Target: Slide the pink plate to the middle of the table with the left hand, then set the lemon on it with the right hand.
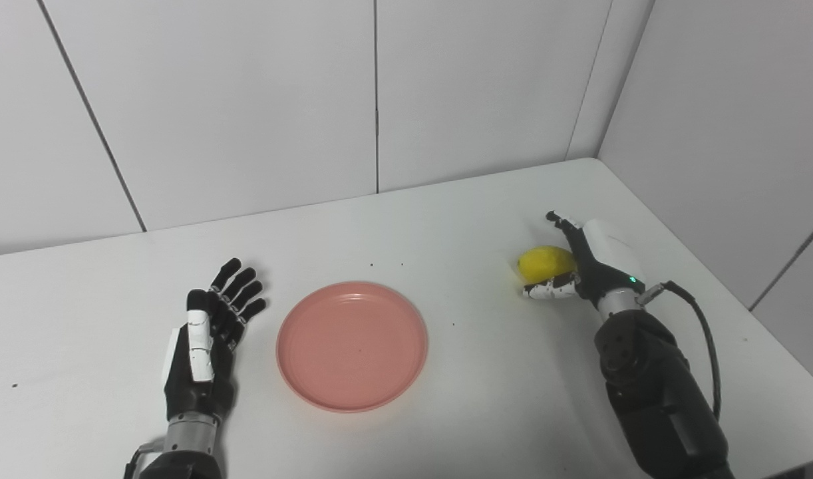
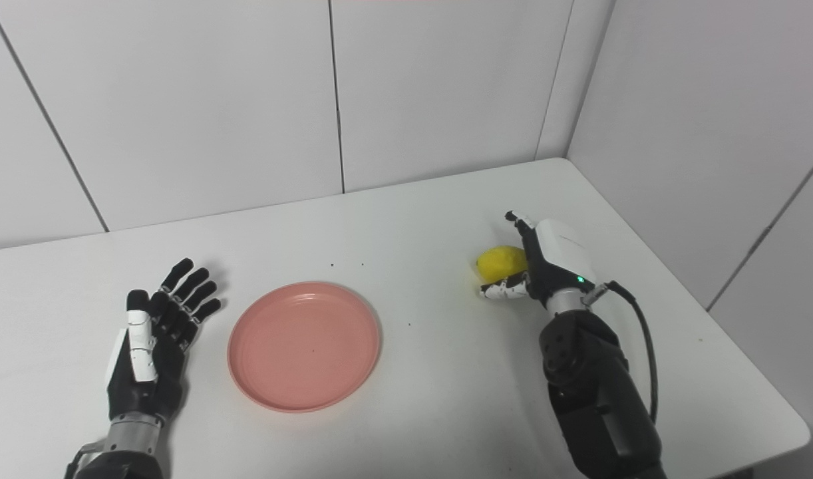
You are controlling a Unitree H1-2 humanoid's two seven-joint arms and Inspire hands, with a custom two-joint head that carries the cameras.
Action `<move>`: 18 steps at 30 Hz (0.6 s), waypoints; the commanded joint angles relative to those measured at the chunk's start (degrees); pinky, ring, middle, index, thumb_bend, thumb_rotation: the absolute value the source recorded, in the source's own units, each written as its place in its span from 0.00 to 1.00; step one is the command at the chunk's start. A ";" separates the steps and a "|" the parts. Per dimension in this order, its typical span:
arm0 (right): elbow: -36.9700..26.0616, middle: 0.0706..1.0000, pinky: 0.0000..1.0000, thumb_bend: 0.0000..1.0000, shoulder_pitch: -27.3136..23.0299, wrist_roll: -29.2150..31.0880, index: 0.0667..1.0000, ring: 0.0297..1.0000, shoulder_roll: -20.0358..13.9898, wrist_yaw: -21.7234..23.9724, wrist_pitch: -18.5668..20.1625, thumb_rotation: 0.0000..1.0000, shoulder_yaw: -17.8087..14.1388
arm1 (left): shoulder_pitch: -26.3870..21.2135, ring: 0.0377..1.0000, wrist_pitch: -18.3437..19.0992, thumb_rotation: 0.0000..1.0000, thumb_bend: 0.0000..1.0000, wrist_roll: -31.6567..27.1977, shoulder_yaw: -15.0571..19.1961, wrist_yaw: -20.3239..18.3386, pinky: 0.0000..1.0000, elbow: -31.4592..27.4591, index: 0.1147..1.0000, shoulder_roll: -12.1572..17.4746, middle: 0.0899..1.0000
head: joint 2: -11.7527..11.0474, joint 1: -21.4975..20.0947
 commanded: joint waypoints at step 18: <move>1.91 0.43 0.37 0.51 -0.48 3.19 0.51 0.37 -1.14 -13.61 -4.56 0.00 2.03 | 2.13 0.84 -0.41 0.98 0.80 0.01 0.17 0.38 0.81 -0.79 0.82 0.06 0.83 | 1.29 0.58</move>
